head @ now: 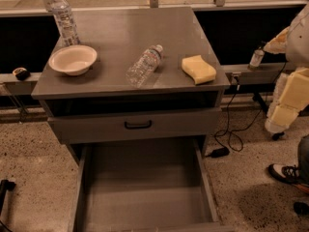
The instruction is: Place sponge into middle drawer
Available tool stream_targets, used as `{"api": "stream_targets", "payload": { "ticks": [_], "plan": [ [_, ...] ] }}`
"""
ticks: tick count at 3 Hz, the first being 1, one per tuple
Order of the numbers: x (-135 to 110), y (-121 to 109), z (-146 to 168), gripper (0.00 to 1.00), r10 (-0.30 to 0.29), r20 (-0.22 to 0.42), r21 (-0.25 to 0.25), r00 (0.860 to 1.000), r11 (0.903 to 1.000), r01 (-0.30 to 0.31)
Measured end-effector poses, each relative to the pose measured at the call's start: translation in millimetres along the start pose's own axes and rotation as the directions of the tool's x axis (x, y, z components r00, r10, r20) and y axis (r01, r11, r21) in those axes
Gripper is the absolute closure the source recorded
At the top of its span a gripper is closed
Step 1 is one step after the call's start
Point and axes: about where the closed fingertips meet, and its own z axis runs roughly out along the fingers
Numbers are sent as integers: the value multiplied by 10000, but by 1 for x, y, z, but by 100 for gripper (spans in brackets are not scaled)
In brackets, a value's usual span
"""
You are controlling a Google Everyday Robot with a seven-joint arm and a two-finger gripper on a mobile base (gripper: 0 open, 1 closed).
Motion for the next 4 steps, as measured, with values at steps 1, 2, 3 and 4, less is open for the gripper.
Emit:
{"api": "stream_targets", "payload": {
  "ticks": [1,2,3,4],
  "plan": [
    [0,0,0,0,3,8,-1,10000,10000,-3],
    [-24,-18,16,0,243,681,-131,9974,9996,-235],
    [-68,-56,46,0,526,1557,-430,9864,9980,-464],
    [-106,-94,92,0,1193,1783,-725,9767,9915,-1078]
  ]
}}
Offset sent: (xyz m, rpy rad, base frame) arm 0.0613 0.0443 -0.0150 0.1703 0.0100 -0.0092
